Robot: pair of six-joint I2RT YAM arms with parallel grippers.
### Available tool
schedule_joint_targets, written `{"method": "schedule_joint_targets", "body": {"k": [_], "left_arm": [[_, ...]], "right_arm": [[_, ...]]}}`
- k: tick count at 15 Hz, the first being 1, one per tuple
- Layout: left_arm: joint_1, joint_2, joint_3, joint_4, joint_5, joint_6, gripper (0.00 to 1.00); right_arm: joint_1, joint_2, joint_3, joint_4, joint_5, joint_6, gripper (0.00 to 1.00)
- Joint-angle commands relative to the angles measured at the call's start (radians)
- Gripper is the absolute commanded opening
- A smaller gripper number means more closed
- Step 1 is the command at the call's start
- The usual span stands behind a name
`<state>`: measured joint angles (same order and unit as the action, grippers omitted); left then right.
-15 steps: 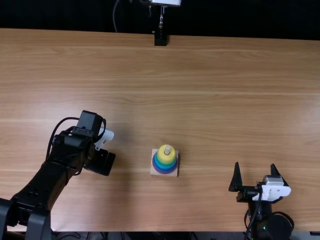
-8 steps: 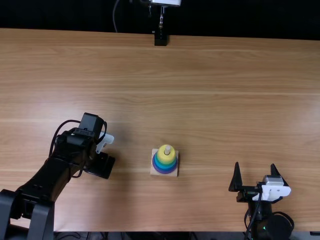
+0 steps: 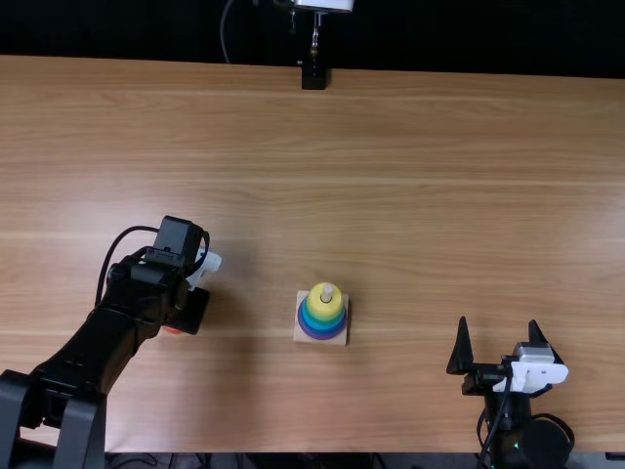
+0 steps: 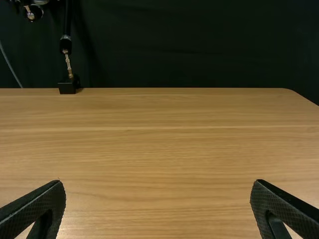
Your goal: Build the Hanoi tower: stack the rings onto the peg from bottom to top in this color order: purple, dark blue, light blue, dark green, light green, yellow, orange.
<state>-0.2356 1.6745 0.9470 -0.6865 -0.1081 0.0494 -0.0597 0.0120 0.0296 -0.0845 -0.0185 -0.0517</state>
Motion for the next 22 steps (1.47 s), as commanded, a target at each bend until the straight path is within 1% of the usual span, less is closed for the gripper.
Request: {"method": "schedule_joint_targets", "body": {"k": [1,2,4,5,6,8,10,14,16,17,18,19,20,22], "left_arm": [[0.005,0.011,-0.002,-0.008,-0.043,0.0,0.12],[0.007,0.013,-0.001,-0.006,-0.039,-0.002,0.25],[0.007,0.013,0.006,-0.008,-0.039,-0.003,0.67],[0.007,0.013,0.016,-0.03,-0.041,-0.003,0.78],[0.007,0.011,0.029,-0.076,-0.041,-0.005,0.84],[0.007,0.01,0.036,-0.151,-0.039,-0.02,0.89],[0.007,0.01,0.049,-0.16,-0.041,-0.025,0.88],[0.007,0.01,0.049,-0.155,-0.034,-0.022,0.88],[0.007,0.011,0.049,-0.155,-0.034,-0.022,0.87],[0.007,0.011,0.049,-0.153,-0.03,-0.022,0.8],[0.007,0.011,0.049,-0.155,-0.03,-0.024,0.59],[0.007,0.011,0.049,-0.144,-0.03,-0.024,0.3],[0.007,0.011,0.047,-0.138,-0.035,-0.024,0.11],[0.007,0.011,0.045,-0.135,-0.037,-0.024,0.07]], "right_arm": [[-0.006,-0.012,-0.016,-0.001,0.0,-0.002,1.0],[-0.006,-0.012,-0.016,-0.001,0.0,-0.002,1.0],[-0.006,-0.012,-0.016,-0.001,0.0,-0.002,1.0],[-0.006,-0.012,-0.016,-0.001,0.0,-0.002,1.0],[-0.006,-0.012,-0.016,-0.001,0.0,-0.002,1.0],[-0.006,-0.012,-0.016,-0.001,0.0,-0.002,1.0],[-0.006,-0.012,-0.016,-0.001,0.0,-0.002,1.0],[-0.006,-0.012,-0.016,-0.001,0.0,-0.002,1.0],[-0.006,-0.012,-0.016,-0.001,0.0,-0.002,1.0],[-0.006,-0.012,-0.016,-0.001,0.0,-0.002,1.0],[-0.006,-0.012,-0.016,-0.001,0.0,-0.002,1.0],[-0.006,-0.012,-0.016,-0.001,0.0,-0.002,1.0],[-0.006,-0.012,-0.016,-0.001,0.0,-0.002,1.0],[-0.006,-0.012,-0.016,-0.001,0.0,-0.002,1.0]]}}
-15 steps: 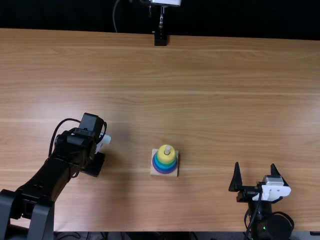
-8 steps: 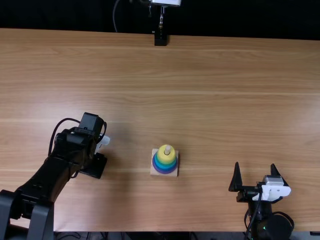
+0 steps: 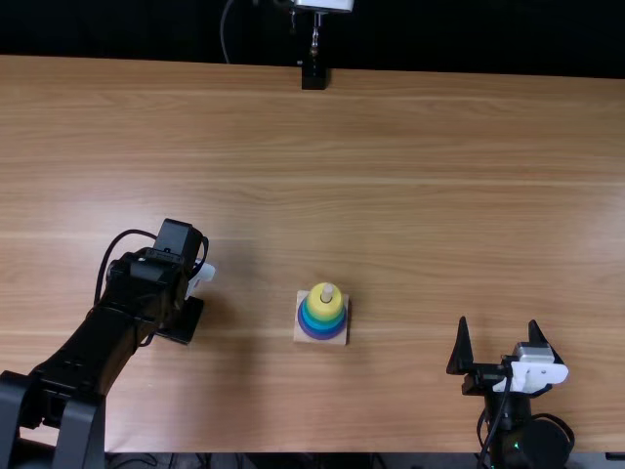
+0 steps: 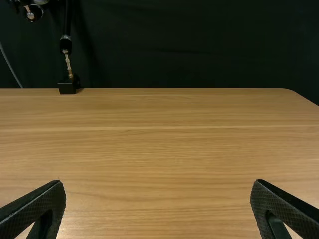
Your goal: Build the Hanoi tower: stack the rings onto the peg from bottom to top in this color order: purple, dark blue, light blue, dark green, light green, yellow, orange.
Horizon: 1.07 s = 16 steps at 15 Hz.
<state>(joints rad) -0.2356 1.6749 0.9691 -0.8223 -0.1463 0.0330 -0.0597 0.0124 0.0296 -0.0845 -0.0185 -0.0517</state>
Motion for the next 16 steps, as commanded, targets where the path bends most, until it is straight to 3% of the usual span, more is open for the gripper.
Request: {"method": "schedule_joint_targets", "body": {"k": [1,3,4,5,6,9,12,16], "left_arm": [[0.007,0.011,0.023,0.001,-0.001,-0.007,0.05],[0.005,0.011,0.023,0.003,-0.012,-0.007,0.0],[0.004,0.009,0.025,0.003,-0.032,-0.007,0.0],[-0.002,0.003,0.031,0.001,-0.069,-0.007,0.0],[-0.01,0.0,0.063,-0.008,-0.082,-0.007,0.0],[-0.014,-0.03,0.187,-0.071,-0.082,-0.013,0.0],[-0.056,-0.06,0.322,-0.209,-0.08,-0.11,0.0],[-0.143,-0.055,0.556,-0.417,-0.067,-0.18,0.0]], "right_arm": [[-0.006,-0.012,-0.016,-0.001,0.0,-0.002,1.0],[-0.006,-0.012,-0.016,-0.001,0.0,-0.002,1.0],[-0.006,-0.012,-0.016,-0.001,0.0,-0.002,1.0],[-0.006,-0.012,-0.016,-0.001,0.0,-0.002,1.0],[-0.006,-0.012,-0.016,-0.001,0.0,-0.002,1.0],[-0.006,-0.012,-0.016,-0.001,0.0,-0.002,1.0],[-0.006,-0.012,-0.016,0.001,0.0,-0.002,1.0],[-0.006,-0.012,-0.016,-0.001,0.0,-0.002,1.0]]}}
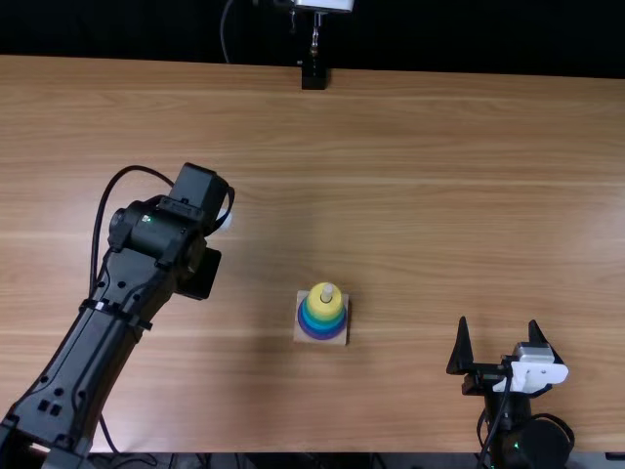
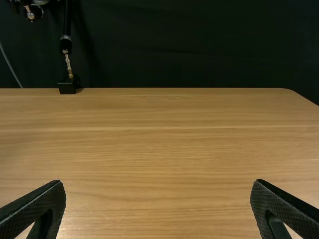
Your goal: Build the Hanoi tower: stack the rings onto the peg from bottom to top in this color order: purple, dark blue, light blue, dark green, light green, yellow, orange.
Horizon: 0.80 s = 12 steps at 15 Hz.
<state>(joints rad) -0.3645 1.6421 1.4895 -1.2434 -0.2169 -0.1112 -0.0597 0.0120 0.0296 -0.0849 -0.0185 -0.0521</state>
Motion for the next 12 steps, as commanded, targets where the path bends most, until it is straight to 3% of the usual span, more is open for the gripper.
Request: {"method": "schedule_joint_targets", "body": {"k": [1,7,10,12], "left_arm": [[-0.044,-0.016,0.094,-0.038,0.003,-0.069,0.0],[-0.246,0.059,0.344,-0.135,0.009,-0.299,0.0],[-0.324,0.114,0.391,-0.145,0.103,-0.373,0.0],[-0.349,0.117,0.39,-0.124,0.138,-0.373,0.0]], "right_arm": [[-0.006,-0.012,-0.016,-0.001,0.0,-0.001,1.0],[-0.006,-0.012,-0.016,-0.001,0.0,-0.001,1.0],[-0.006,-0.012,-0.016,-0.001,0.0,-0.001,1.0],[-0.006,-0.012,-0.016,-0.001,0.0,-0.001,1.0]]}}
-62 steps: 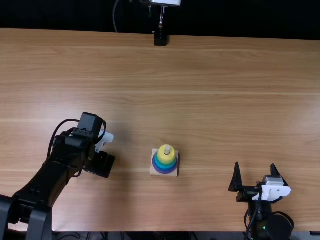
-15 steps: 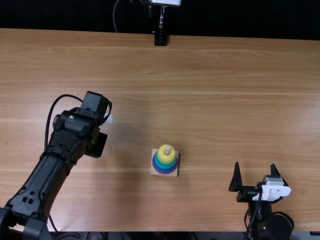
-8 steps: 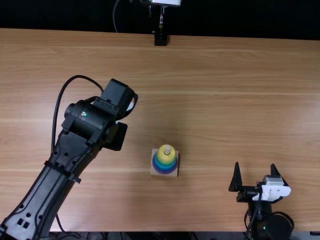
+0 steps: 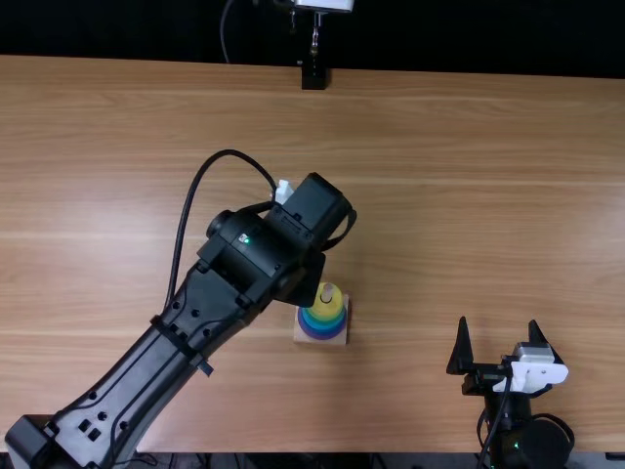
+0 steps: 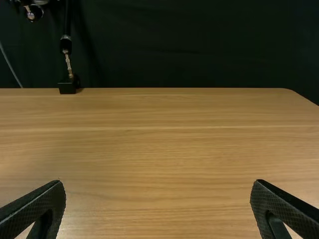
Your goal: Build the Hanoi tower: stack the rings onto the peg from bottom to top in this color order: purple, dark blue, light blue, dark green, light green, yellow, orange.
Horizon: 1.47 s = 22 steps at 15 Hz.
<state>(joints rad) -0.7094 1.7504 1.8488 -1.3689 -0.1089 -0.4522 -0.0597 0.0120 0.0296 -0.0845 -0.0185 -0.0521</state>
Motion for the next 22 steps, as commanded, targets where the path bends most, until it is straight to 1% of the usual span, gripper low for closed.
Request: {"method": "schedule_joint_targets", "body": {"k": [1,2,3,5,7,8,13,17,19,22], "left_arm": [[-0.009,0.014,0.03,0.001,0.057,-0.03,0.0],[-0.01,0.029,0.032,-0.001,0.078,-0.028,0.0],[-0.013,0.038,0.033,0.001,0.081,-0.03,0.0],[-0.042,0.046,0.036,0.003,0.081,-0.032,0.0],[-0.048,0.084,0.064,0.003,0.081,-0.032,0.0],[-0.062,0.087,0.079,0.003,0.079,-0.032,0.0],[-0.068,0.11,0.133,0.005,0.081,-0.032,0.0],[-0.091,0.112,0.133,0.038,0.076,-0.034,0.0],[-0.093,0.116,0.132,0.038,0.076,-0.034,0.0],[-0.093,0.118,0.127,0.034,0.068,-0.034,0.0]], "right_arm": [[-0.006,-0.012,-0.016,0.001,0.0,-0.001,1.0],[-0.006,-0.012,-0.016,-0.001,0.0,-0.001,1.0],[-0.006,-0.012,-0.016,-0.001,0.0,-0.001,1.0],[-0.006,-0.012,-0.016,-0.001,0.0,-0.001,1.0],[-0.006,-0.012,-0.016,-0.001,0.0,-0.001,1.0],[-0.006,-0.012,-0.016,-0.001,0.0,-0.001,1.0],[-0.006,-0.012,-0.016,-0.001,0.0,-0.001,1.0],[-0.006,-0.012,-0.016,-0.001,0.0,-0.001,1.0],[-0.006,-0.012,-0.016,-0.001,0.0,-0.001,1.0],[-0.006,-0.012,-0.016,-0.001,0.0,-0.001,1.0]]}}
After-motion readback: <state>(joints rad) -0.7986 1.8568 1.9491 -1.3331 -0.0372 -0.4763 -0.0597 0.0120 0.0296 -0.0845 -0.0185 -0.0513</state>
